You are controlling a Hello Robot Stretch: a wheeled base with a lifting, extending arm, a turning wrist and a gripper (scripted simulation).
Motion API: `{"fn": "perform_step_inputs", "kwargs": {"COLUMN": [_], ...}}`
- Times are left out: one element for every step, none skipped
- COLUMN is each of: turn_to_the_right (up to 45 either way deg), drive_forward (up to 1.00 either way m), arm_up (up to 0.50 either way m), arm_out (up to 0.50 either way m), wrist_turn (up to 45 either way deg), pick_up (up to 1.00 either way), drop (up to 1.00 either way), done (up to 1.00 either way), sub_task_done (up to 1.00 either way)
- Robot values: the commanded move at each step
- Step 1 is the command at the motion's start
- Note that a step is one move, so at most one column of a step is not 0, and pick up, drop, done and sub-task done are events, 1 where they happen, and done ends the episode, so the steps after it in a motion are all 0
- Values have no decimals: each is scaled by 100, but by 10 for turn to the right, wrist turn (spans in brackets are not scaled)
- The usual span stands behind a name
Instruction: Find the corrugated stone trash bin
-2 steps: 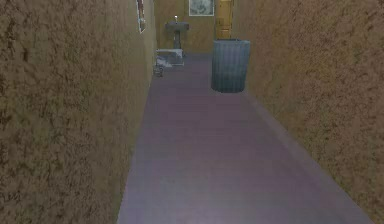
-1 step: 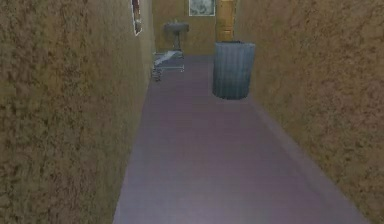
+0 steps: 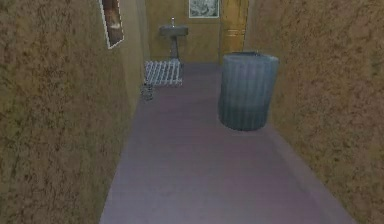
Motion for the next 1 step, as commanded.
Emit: {"fn": "perform_step_inputs", "kwargs": {"turn_to_the_right": [-30], "drive_forward": [0], "arm_up": [0], "arm_out": [0], "wrist_turn": [0], "pick_up": [0], "drop": [0], "done": [0], "sub_task_done": [0]}}
